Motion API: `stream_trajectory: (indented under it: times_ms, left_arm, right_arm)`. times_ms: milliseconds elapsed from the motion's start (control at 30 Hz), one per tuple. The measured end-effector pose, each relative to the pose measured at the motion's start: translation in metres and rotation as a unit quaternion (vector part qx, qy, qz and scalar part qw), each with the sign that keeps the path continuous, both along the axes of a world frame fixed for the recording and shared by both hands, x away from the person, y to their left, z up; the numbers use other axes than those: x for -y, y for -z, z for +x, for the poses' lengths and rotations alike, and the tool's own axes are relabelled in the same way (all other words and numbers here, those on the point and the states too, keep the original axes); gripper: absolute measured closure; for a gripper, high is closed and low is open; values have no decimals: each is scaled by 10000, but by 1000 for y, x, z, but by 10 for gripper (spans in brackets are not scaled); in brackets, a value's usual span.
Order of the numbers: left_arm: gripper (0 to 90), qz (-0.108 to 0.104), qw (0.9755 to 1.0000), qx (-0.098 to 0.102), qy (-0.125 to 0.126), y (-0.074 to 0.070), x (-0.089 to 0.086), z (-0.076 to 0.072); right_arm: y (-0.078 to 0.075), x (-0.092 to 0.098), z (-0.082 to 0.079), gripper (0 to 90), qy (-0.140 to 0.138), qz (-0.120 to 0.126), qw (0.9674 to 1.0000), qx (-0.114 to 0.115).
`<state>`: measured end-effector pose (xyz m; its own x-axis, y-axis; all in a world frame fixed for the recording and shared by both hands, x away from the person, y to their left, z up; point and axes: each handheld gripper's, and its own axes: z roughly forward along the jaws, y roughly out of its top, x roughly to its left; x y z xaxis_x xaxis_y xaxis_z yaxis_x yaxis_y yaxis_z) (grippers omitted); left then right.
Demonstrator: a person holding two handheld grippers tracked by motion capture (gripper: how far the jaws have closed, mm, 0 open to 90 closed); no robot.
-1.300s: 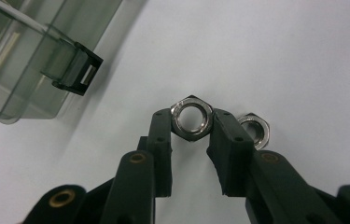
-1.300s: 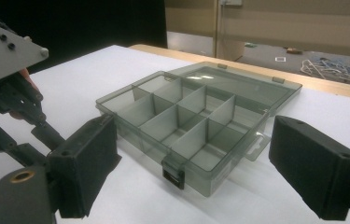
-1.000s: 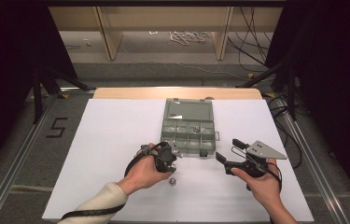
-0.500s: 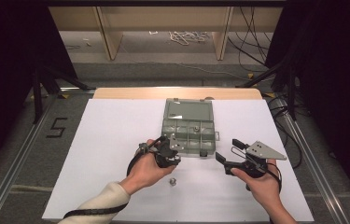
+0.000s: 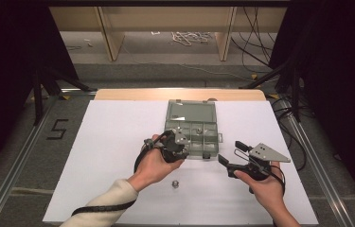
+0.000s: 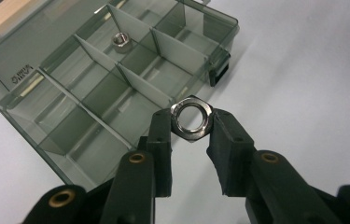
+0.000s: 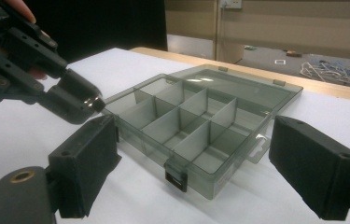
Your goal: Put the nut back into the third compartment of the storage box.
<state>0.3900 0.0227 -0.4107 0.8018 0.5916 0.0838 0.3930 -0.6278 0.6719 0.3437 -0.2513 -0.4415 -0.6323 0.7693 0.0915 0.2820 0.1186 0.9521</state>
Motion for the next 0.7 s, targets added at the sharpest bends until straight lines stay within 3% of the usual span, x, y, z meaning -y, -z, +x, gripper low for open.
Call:
stream_trajectory:
  times_ms: [700]
  left_arm:
    - [703, -173, 9996, 137, -154, -6, 25, 25]
  right_arm:
    - [0, 0, 0, 161, -10, -16, 10000, 18]
